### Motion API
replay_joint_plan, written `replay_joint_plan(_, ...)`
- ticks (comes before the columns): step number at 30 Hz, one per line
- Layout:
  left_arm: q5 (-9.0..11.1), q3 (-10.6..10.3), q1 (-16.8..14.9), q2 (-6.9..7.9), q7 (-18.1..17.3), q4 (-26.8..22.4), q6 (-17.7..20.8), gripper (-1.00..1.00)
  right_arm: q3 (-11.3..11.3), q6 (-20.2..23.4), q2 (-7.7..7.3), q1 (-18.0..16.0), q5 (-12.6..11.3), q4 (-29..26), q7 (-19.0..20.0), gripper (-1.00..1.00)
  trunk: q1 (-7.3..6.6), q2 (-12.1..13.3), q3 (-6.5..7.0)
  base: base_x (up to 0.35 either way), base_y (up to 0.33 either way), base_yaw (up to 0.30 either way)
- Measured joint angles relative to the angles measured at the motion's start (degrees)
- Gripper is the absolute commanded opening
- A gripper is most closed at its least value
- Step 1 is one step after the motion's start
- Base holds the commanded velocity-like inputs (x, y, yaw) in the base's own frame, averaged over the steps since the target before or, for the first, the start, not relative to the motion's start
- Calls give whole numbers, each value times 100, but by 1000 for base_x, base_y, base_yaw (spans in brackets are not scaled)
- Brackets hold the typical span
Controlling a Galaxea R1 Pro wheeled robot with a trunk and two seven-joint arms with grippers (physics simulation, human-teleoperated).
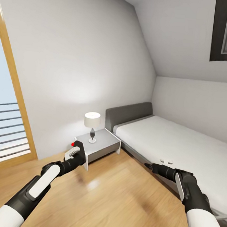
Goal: Attach the digital camera to the camera tripod in the bedroom.
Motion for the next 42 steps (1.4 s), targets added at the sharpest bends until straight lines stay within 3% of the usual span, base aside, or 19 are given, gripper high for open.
replay_joint_plan(8, 0, 129, 0, -35, 2, 199, -8, -100, 40, 0, -2, 0, 4, 10, 16, 100, -176, 321, 144, 0, 0, 0)
replay_joint_plan(13, -55, 173, 0, -61, 128, 539, 54, -100, 68, -13, -30, 0, 48, 546, -1, 100, -286, 522, 233, 0, 0, 0)
replay_joint_plan(16, -69, 173, 0, -43, 430, 748, 69, -100, 86, -24, -30, 0, 152, 864, -7, 100, -351, 642, 287, 0, 0, 0)
replay_joint_plan(17, -73, 160, -3, -49, 845, 1129, 9, -100, 102, -71, -25, 1, 576, 1475, -3, 100, -374, 682, 306, 0, 0, 0)
replay_joint_plan(18, -78, 163, 1, -63, 917, 1941, 12, -100, 106, -95, -26, 2, 755, 1819, -4, 100, -395, 724, 322, 0, 0, 0)
replay_joint_plan(21, -79, 160, 1, -82, 934, 2419, -5, -100, 111, -167, -39, 0, 983, 2250, -10, 100, -461, 843, 376, 0, 0, 0)
replay_joint_plan(23, -89, 159, 2, -98, 844, 3103, -47, -100, 119, -386, -77, 1, 1217, 2806, -16, 100, -505, 924, 412, 0, 0, 0)
replay_joint_plan(26, -83, 158, 0, -124, 671, 3572, -213, -100, 121, -668, -96, -1, 1349, 3252, -18, 100, -571, 1044, 466, 0, 0, 0)
replay_joint_plan(29, -86, 150, 0, -185, 354, 4296, -624, -100, 126, -1143, -107, -1, 1521, 3859, -38, 100, -637, 1164, 520, 0, 0, 0)
replay_joint_plan(30, -101, 145, -1, -227, 184, 4692, -860, -100, 134, -1388, -109, 0, 1618, 4173, -97, 100, -659, 1204, 537, 0, 0, 0)
replay_joint_plan(33, -166, 123, -2, -298, -77, 5280, -1183, -100, 137, -1761, -106, -3, 1769, 4680, -297, 100, -725, 1324, 592, 0, 0, 0)
replay_joint_plan(35, -376, 103, -2, -359, -452, 5984, -1507, -100, 144, -2279, -91, -2, 1974, 5181, -789, 100, -769, 1404, 627, 0, 0, 0)
replay_joint_plan(38, -575, 74, 3, -407, -680, 6407, -1636, -100, 141, -2533, -58, 59, 2066, 5341, -1184, 100, -835, 1524, 681, 0, 0, 0)
replay_joint_plan(42, -718, 92, 130, -490, -760, 6595, -1684, -100, 145, -2624, -40, 281, 2099, 5397, -1347, 100, -923, 1685, 752, 0, 0, 0)
